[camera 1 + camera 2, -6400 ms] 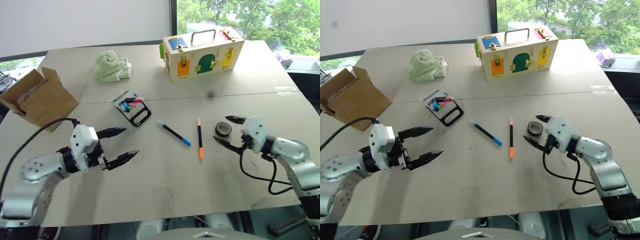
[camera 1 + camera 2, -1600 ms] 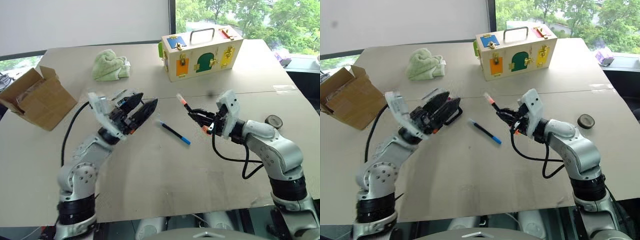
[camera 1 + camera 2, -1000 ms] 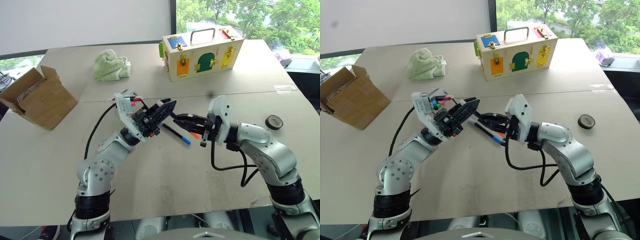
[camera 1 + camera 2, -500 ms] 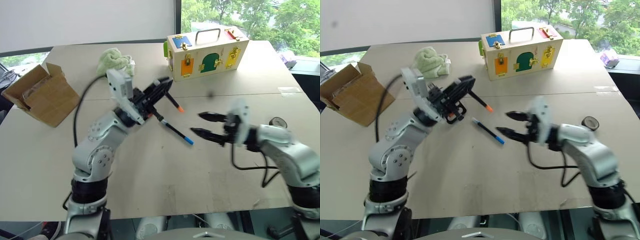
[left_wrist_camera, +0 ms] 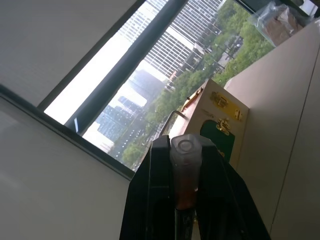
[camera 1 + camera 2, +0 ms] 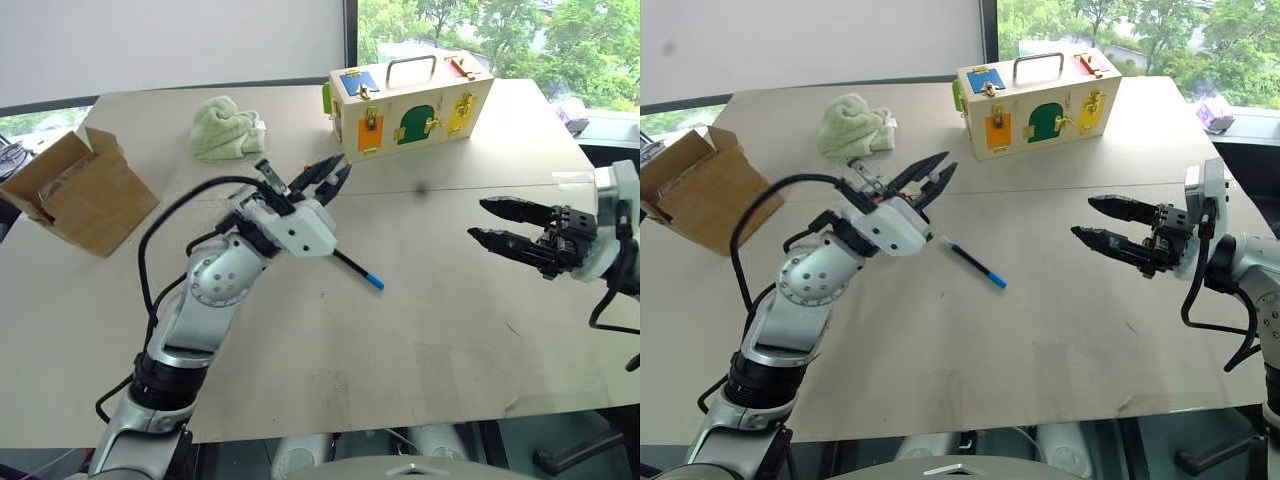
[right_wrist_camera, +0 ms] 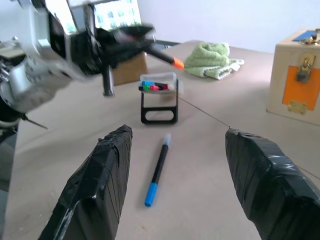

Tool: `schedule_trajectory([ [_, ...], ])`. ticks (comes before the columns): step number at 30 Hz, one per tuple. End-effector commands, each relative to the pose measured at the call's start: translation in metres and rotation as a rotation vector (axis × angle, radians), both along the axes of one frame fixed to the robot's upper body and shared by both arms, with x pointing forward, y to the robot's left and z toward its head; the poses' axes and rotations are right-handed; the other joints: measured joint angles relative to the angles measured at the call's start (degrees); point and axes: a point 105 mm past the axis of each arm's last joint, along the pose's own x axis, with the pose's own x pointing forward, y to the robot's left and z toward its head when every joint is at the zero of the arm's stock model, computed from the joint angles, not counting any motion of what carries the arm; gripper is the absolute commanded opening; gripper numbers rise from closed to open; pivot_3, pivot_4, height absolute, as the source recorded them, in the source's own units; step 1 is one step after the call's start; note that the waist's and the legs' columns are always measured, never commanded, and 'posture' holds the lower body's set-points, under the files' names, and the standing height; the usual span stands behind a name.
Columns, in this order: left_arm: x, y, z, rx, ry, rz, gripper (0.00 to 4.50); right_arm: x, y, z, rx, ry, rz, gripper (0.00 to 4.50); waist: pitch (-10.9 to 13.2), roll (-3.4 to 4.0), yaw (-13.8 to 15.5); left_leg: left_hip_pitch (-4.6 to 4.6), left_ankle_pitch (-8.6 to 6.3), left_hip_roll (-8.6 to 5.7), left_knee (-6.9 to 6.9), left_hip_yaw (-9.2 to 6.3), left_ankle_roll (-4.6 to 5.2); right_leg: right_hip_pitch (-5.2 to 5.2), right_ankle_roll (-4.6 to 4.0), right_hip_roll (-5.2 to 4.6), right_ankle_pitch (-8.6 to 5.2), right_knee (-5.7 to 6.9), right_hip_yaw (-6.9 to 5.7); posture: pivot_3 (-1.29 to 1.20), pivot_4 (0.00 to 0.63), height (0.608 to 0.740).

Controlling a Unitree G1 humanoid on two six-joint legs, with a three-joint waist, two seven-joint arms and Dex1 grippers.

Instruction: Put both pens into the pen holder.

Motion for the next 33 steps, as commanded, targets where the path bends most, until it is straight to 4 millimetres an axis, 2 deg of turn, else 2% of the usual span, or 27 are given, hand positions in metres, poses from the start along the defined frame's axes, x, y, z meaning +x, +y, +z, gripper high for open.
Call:
schedule_trajectory([
  [1, 0.003, 0.009, -0.007, -0.013, -0.005, 0.072, 0.00, -0.004, 0.003, 0.018, 0.025, -0.065, 0.013, 3.15, 0.0, -0.01, 0.0, -0.01, 0.00, 0.00, 0.00, 0.00, 0.00, -0.01, 0.00, 0.00, 0.00, 0.00, 0.00, 0.00, 0.150, 0.740],
  [4, 0.006, 0.014, -0.014, -0.010, 0.014, 0.109, 0.00, -0.003, 0.004, 0.018, 0.022, -0.065, 0.011, 3.15, 0.0, -0.01, 0.1, -0.01, 0.00, 0.01, 0.00, -0.03, 0.00, -0.02, 0.00, 0.00, 0.00, 0.01, -0.03, 0.00, 0.150, 0.740],
  [11, 0.006, 0.014, -0.021, 0.009, 0.033, 0.135, 0.00, 0.002, 0.005, 0.013, 0.017, -0.071, -0.006, 3.15, 0.0, -0.01, 0.2, -0.01, 0.00, 0.01, 0.00, -0.02, 0.00, -0.01, 0.00, -0.01, 0.00, 0.01, -0.03, 0.00, 0.150, 0.740],
  [18, 0.013, 0.024, -0.020, -0.009, 0.039, 0.176, 0.00, 0.004, 0.010, 0.008, -0.009, -0.076, 0.001, 3.15, 0.0, -0.01, 0.3, -0.01, 0.01, 0.01, 0.00, -0.02, -0.01, -0.01, 0.00, -0.01, 0.00, 0.03, -0.03, 0.00, 0.150, 0.740],
  [22, 0.017, 0.028, -0.014, 0.038, -0.012, 0.196, 0.00, 0.005, 0.010, 0.006, -0.015, -0.075, -0.005, 3.15, 0.0, -0.01, 0.2, -0.01, 0.01, 0.01, 0.00, -0.02, -0.01, -0.02, 0.00, 0.00, 0.00, 0.04, -0.04, 0.00, 0.150, 0.740],
  [29, 0.004, 0.010, -0.010, 0.060, -0.053, 0.124, 0.00, 0.005, 0.007, 0.002, -0.032, -0.075, -0.015, 3.15, 0.0, -0.01, 0.3, -0.02, 0.01, 0.00, 0.01, -0.02, -0.02, -0.02, 0.00, -0.02, 0.00, 0.03, -0.03, 0.00, 0.150, 0.740],
  [33, 0.000, 0.021, -0.009, 0.067, -0.055, 0.183, 0.00, 0.005, 0.005, 0.000, -0.033, -0.073, -0.022, 3.15, 0.0, -0.01, 0.2, -0.01, 0.01, 0.01, 0.00, -0.01, -0.02, -0.01, 0.00, -0.02, 0.00, 0.03, -0.03, 0.00, 0.150, 0.740],
])
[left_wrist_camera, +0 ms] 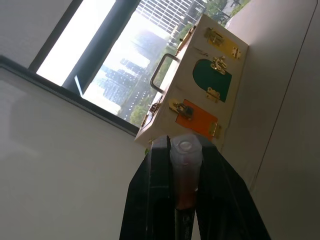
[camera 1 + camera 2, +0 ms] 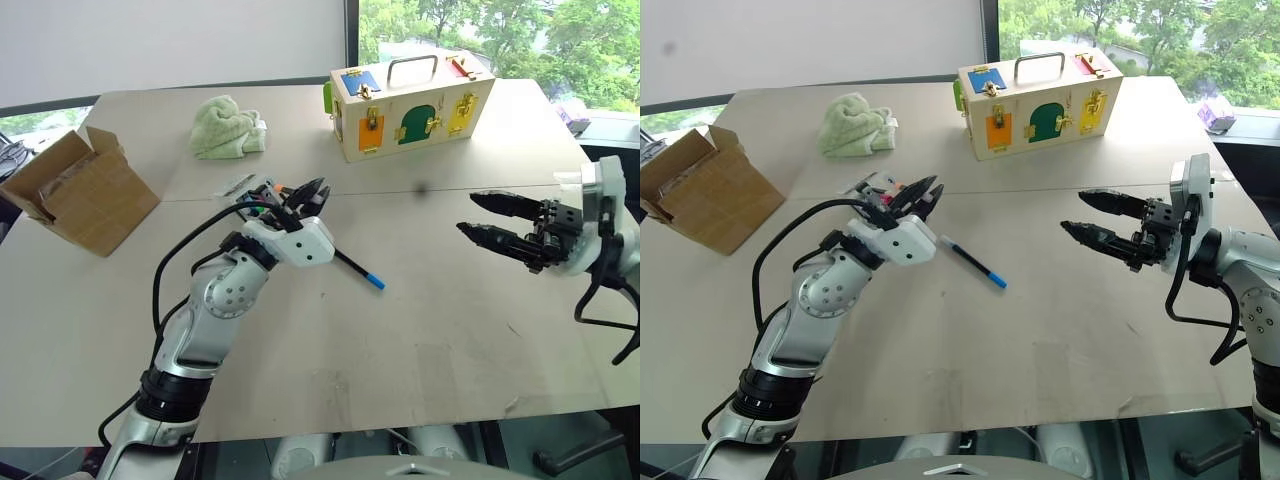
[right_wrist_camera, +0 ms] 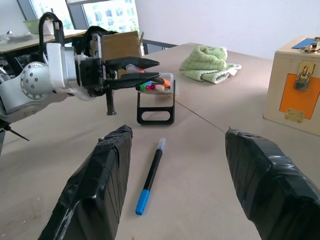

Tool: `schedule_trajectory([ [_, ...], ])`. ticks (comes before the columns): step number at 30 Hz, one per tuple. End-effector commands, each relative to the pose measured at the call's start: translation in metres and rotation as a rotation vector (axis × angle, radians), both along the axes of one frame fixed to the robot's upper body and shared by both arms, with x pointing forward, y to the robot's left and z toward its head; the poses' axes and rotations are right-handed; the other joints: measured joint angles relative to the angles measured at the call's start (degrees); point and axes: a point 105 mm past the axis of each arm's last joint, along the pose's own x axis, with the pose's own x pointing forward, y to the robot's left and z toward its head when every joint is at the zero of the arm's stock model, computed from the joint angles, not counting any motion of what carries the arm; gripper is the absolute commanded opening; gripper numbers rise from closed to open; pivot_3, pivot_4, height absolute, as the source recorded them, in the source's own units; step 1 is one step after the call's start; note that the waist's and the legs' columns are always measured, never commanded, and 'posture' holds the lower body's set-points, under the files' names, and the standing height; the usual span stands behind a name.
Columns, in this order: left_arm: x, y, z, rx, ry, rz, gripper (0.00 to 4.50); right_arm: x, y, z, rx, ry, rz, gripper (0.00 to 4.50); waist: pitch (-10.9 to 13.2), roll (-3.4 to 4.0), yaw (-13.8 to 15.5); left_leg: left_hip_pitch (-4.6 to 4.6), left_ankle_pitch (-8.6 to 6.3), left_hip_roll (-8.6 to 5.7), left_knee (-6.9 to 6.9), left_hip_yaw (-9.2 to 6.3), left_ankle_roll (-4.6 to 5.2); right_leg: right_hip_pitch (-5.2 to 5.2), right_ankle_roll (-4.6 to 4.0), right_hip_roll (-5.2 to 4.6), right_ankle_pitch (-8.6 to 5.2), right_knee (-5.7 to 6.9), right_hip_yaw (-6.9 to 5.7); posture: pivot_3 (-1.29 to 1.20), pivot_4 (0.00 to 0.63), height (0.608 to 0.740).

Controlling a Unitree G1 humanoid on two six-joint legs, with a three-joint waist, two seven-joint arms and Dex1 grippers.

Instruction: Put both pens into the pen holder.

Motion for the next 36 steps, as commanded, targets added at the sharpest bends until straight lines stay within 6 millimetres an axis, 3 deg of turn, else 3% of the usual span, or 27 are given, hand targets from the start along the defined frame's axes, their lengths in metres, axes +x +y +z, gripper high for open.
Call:
schedule_trajectory([
  [1, -0.006, 0.008, 0.010, 0.002, -0.046, 0.036, 0.00, -0.002, -0.002, 0.006, 0.001, -0.040, 0.002, 3.15, 0.0, 0.00, 0.0, 0.00, 0.00, 0.00, 0.00, 0.00, 0.00, 0.00, 0.00, 0.00, 0.00, 0.01, 0.00, 0.00, 0.150, 0.740],
  [18, 0.017, 0.035, 0.006, -0.012, -0.028, 0.152, 0.00, -0.002, 0.000, 0.001, -0.001, -0.038, -0.003, 3.15, 0.0, 0.00, 0.1, 0.01, 0.00, 0.00, 0.01, -0.02, 0.01, 0.00, 0.00, 0.00, 0.00, 0.04, -0.03, 0.00, 0.150, 0.740],
  [19, 0.018, 0.035, 0.005, -0.035, -0.016, 0.144, 1.00, -0.002, 0.000, 0.001, -0.001, -0.038, -0.002, 3.20, 0.0, 0.00, 0.1, 0.01, 0.00, 0.00, 0.01, -0.02, 0.01, 0.00, 0.00, 0.00, 0.00, 0.03, -0.02, 0.00, 0.150, 0.740],
  [23, 0.019, 0.040, 0.011, -0.032, -0.055, 0.164, 2.56, -0.002, 0.000, 0.000, -0.002, -0.040, -0.007, 3.20, 0.0, 0.00, 0.1, 0.01, 0.00, 0.00, 0.01, -0.02, 0.00, -0.01, 0.00, 0.00, 0.00, 0.03, -0.02, 0.00, 0.150, 0.740],
  [27, 0.017, 0.043, 0.013, -0.043, -0.083, 0.183, 4.47, -0.002, -0.001, 0.000, -0.003, -0.043, -0.014, 3.20, 0.0, 0.00, 0.1, 0.01, 0.00, 0.00, 0.01, -0.02, 0.00, -0.01, 0.00, 0.00, 0.00, 0.04, -0.02, 0.00, 0.150, 0.740],
  [36, 0.015, 0.048, 0.012, -0.094, -0.058, 0.186, 4.47, -0.001, 0.001, -0.001, 0.002, -0.041, -0.007, 3.20, 0.0, 0.00, 0.1, 0.01, 0.00, 0.00, 0.01, -0.02, 0.00, -0.01, 0.00, 0.00, 0.00, 0.04, -0.02, 0.00, 0.150, 0.740],
])
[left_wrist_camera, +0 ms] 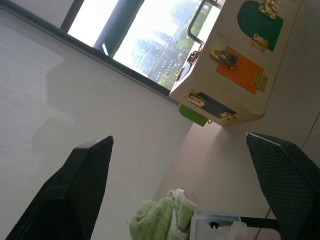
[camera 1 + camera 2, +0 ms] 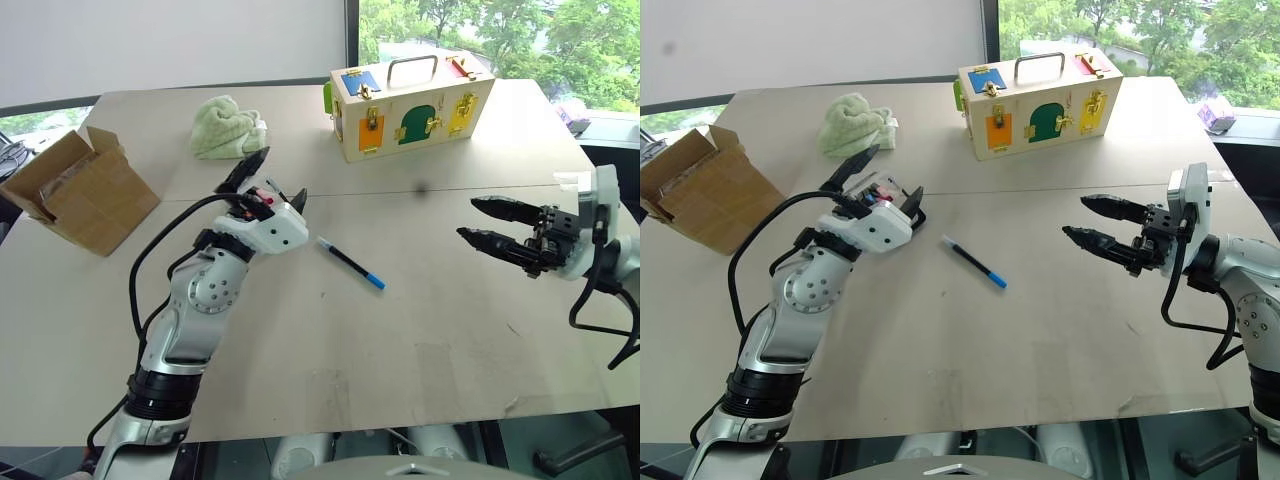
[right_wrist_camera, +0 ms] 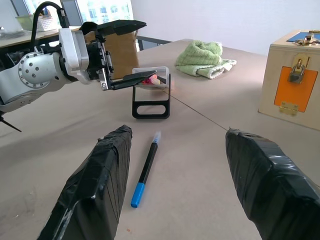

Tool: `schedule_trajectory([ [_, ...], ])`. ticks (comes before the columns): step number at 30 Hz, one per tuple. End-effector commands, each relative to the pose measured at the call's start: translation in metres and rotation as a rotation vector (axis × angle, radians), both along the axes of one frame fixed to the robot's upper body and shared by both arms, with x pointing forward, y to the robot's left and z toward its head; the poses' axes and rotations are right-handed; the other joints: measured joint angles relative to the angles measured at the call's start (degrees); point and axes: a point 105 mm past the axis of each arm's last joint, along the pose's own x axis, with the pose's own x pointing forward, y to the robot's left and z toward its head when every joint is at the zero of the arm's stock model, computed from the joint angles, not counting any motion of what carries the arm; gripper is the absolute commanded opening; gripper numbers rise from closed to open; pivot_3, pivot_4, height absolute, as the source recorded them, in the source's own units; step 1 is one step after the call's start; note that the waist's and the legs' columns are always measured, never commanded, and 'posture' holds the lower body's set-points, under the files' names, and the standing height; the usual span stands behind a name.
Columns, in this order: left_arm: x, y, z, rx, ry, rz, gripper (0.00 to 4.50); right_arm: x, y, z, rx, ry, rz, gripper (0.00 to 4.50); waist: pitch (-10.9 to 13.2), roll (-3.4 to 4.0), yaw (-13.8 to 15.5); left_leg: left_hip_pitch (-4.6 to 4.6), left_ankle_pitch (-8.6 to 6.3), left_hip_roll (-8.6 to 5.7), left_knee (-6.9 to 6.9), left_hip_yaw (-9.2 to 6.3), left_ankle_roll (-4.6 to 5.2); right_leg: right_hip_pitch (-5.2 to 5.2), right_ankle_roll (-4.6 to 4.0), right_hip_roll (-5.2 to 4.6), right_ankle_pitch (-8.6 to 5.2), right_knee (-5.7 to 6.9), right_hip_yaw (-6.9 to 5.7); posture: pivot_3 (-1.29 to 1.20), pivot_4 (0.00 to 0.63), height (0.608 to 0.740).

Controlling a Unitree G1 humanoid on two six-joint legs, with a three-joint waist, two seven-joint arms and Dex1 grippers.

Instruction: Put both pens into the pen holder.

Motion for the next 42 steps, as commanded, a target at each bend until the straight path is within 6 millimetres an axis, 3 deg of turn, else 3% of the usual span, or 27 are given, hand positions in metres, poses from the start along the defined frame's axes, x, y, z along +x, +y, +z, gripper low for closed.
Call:
schedule_trajectory([
  [1, -0.006, 0.001, 0.011, -0.054, -0.027, -0.015, 4.47, -0.003, 0.003, 0.006, 0.008, -0.033, 0.015, 3.20, 0.0, 0.00, 0.0, 0.00, 0.00, 0.00, 0.00, 0.00, 0.00, 0.00, 0.00, 0.00, 0.00, 0.00, 0.00, 0.00, 0.150, 0.740],
  [4, -0.010, -0.019, 0.000, -0.137, 0.088, -0.135, 4.47, -0.003, 0.004, 0.004, 0.008, -0.028, 0.016, 3.20, 0.0, 0.00, 0.0, 0.00, 0.00, 0.00, 0.00, 0.00, 0.00, 0.00, 0.00, 0.00, 0.00, 0.00, 0.00, 0.00, 0.150, 0.740],
  [8, -0.021, -0.051, -0.025, -0.551, 0.442, -0.290, 4.47, -0.001, 0.004, 0.000, 0.008, -0.020, 0.014, 3.20, 0.0, 0.00, 0.2, -0.06, 0.04, -0.01, 0.10, 0.00, -0.06, 0.00, 0.00, -0.03, 0.00, -0.01, -0.01, 0.00, 0.150, 0.740],
  [11, -0.028, -0.067, -0.031, -0.731, 0.621, -0.349, 4.47, 0.000, 0.005, -0.002, 0.004, -0.017, 0.013, 3.20, 0.0, -0.01, 0.1, -0.07, 0.01, 0.00, 0.13, -0.03, -0.02, 0.01, 0.00, 0.00, 0.00, 0.01, -0.03, 0.00, 0.150, 0.740],
  [16, -0.025, -0.068, -0.030, -0.991, 0.795, -0.317, 4.47, 0.000, 0.005, -0.005, -0.004, -0.010, 0.008, 3.20, 0.0, -0.02, 0.0, -0.03, 0.01, 0.02, 0.19, -0.05, -0.01, 0.04, 0.00, 0.04, 0.00, 0.11, -0.06, 0.00, 0.150, 0.740],
  [21, -0.018, -0.055, -0.054, -0.953, 0.953, -0.069, 4.47, 0.004, 0.008, -0.015, -0.057, 0.004, -0.012, 3.20, 0.0, -0.02, -0.5, -0.02, 0.03, 0.01, 0.28, -0.08, -0.04, 0.09, 0.01, 0.07, 0.00, 0.14, -0.08, 0.00, 0.150, 0.740],
  [24, -0.032, -0.053, -0.052, -0.934, 0.982, -0.163, 4.47, 0.005, 0.029, -0.032, -0.099, 0.058, -0.001, 3.20, 0.0, -0.03, -0.8, -0.03, 0.12, 0.01, 0.28, -0.06, -0.21, 0.08, 0.01, 0.06, 0.00, 0.09, -0.04, 0.00, 0.150, 0.740],
  [26, -0.042, -0.040, -0.054, -0.905, 0.993, -0.183, 4.47, 0.001, 0.047, -0.047, -0.131, 0.072, 0.037, 3.20, 0.0, -0.03, -1.1, -0.02, 0.14, 0.06, 0.25, -0.06, -0.24, 0.03, 0.00, 0.11, 0.00, 0.10, 0.01, 0.00, 0.150, 0.740],
  [31, -0.093, -0.023, -0.051, -0.860, 1.102, -0.377, 4.47, 0.004, 0.084, -0.086, -0.265, 0.075, 0.070, 3.20, 0.0, -0.01, -1.0, 0.02, 0.19, 0.07, 0.12, -0.06, -0.33, -0.03, -0.01, 0.10, -0.01, 0.06, 0.03, 0.00, 0.150, 0.740],
  [35, -0.131, -0.005, -0.044, -0.707, 1.138, -0.490, 4.47, 0.023, 0.105, -0.096, -0.261, 0.047, 0.005, 3.20, 0.0, 0.05, -0.6, 0.06, 0.19, 0.02, 0.15, -0.10, -0.34, 0.01, -0.01, 0.01, -0.01, 0.03, -0.01, 0.00, 0.150, 0.740],
  [40, -0.159, 0.020, -0.054, -0.475, 1.235, -0.484, 4.47, 0.022, 0.126, -0.116, -0.314, 0.094, 0.056, 3.20, 0.0, 0.08, -0.6, 0.14, 0.21, -0.01, 0.05, -0.15, -0.39, 0.00, -0.04, -0.02, -0.01, 0.01, -0.08, 0.00, 0.150, 0.740],
  [42, -0.160, 0.037, -0.058, -0.421, 1.240, -0.427, 4.47, 0.030, 0.134, -0.130, -0.383, 0.096, 0.017, 3.20, 0.0, 0.10, -0.8, 0.15, 0.21, -0.01, -0.01, -0.15, -0.38, 0.00, -0.05, -0.04, -0.02, -0.01, -0.07, 0.00, 0.150, 0.740],
])
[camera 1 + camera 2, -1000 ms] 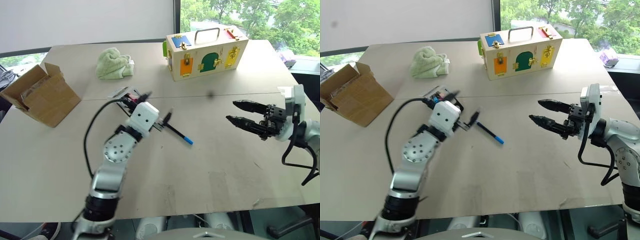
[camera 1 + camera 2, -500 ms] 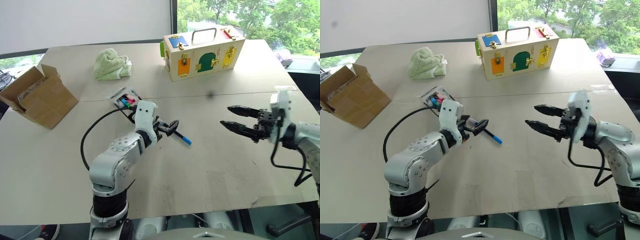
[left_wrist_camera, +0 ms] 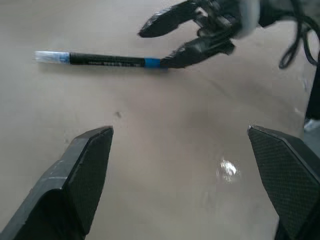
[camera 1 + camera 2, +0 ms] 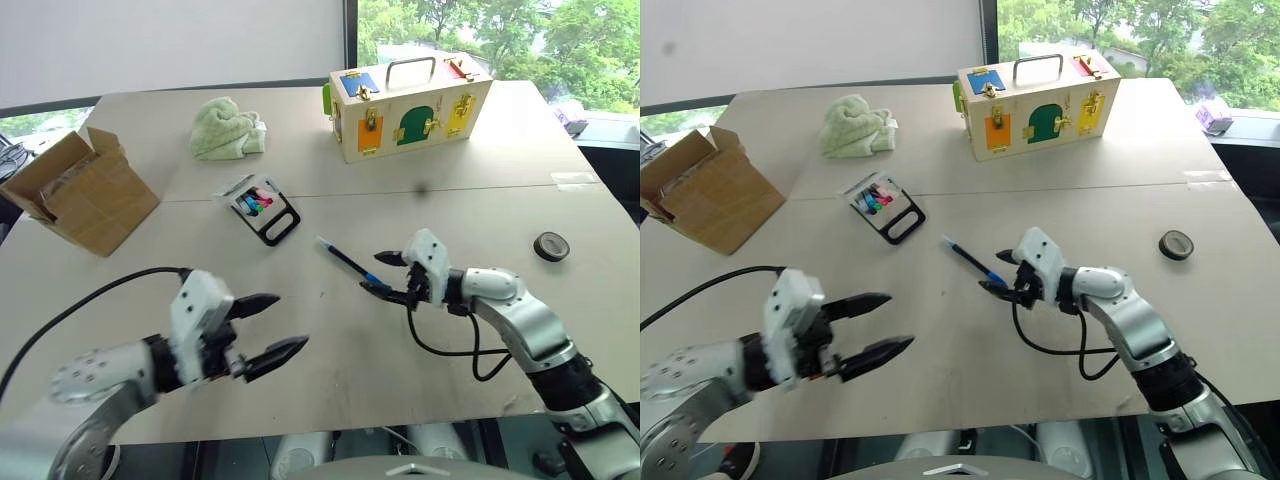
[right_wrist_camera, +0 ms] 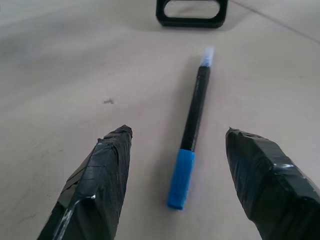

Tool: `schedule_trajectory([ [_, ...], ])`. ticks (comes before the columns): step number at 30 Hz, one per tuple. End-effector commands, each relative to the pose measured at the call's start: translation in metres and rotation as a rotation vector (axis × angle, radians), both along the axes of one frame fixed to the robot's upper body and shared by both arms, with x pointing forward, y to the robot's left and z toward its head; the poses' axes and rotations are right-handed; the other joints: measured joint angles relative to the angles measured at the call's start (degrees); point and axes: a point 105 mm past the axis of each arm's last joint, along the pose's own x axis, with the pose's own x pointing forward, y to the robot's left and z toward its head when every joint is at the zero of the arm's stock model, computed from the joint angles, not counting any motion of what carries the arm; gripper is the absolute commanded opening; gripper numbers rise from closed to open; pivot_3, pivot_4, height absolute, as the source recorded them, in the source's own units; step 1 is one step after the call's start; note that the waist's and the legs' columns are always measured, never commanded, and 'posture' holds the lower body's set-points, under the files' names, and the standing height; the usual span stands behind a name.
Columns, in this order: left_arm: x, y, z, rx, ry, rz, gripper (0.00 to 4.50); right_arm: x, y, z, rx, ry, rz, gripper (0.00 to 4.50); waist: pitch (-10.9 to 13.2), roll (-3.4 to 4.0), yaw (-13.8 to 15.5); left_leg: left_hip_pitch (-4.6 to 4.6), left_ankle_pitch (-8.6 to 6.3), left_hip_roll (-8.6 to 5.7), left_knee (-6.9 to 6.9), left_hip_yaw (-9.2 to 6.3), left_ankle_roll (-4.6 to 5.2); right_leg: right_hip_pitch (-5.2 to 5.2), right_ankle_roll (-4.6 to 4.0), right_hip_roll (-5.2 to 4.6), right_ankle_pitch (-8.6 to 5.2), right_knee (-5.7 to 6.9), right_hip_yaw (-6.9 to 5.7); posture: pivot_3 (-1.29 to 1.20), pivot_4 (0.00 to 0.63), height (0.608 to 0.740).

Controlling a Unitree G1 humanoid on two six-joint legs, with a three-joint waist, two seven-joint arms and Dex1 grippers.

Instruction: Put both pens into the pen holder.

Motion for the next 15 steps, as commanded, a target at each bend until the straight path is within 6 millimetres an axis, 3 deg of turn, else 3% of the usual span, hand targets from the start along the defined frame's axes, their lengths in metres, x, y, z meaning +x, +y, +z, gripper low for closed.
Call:
schedule_trajectory([
  [1, 0.003, 0.021, 0.005, 0.077, -0.071, 0.011, 4.47, 0.013, 0.009, -0.010, -0.085, -0.037, -0.052, 3.20, 0.0, 0.02, -0.1, 0.00, 0.00, 0.01, -0.02, 0.00, 0.00, 0.00, 0.00, 0.01, 0.00, -0.02, 0.00, 0.00, 0.150, 0.740],
  [4, 0.007, 0.027, 0.011, 0.056, -0.108, 0.037, 4.47, 0.017, 0.012, -0.018, -0.114, -0.023, -0.080, 3.20, 0.0, -0.01, -0.4, 0.15, 0.02, 0.03, -0.12, 0.00, -0.03, 0.00, -0.10, 0.06, 0.06, 0.02, 0.04, 0.00, 0.150, 0.740],
  [8, 0.012, 0.027, 0.005, 0.049, -0.113, 0.073, 4.50, 0.008, 0.011, -0.021, -0.126, -0.022, -0.048, 1.92, -0.1, -0.04, -0.3, 0.14, -0.01, 0.03, -0.11, -0.02, 0.02, 0.01, -0.09, 0.04, 0.07, 0.01, 0.03, 0.00, 0.150, 0.740],
  [12, 0.030, 0.030, 0.003, 0.010, -0.135, 0.141, 4.50, 0.010, 0.002, -0.021, -0.158, -0.027, -0.094, 0.03, -0.1, -0.02, -0.1, 0.14, -0.09, 0.02, -0.12, -0.08, 0.16, 0.01, -0.09, 0.04, 0.07, 0.03, -0.03, 0.00, 0.150, 0.740],
  [15, 0.041, 0.021, 0.005, -0.092, -0.139, 0.166, 4.50, 0.015, -0.004, -0.010, -0.105, -0.042, -0.152, 0.02, -0.1, -0.01, 0.0, 0.13, -0.10, 0.00, -0.11, -0.08, 0.18, 0.02, -0.09, 0.03, 0.07, 0.03, -0.02, 0.00, 0.150, 0.740],
])
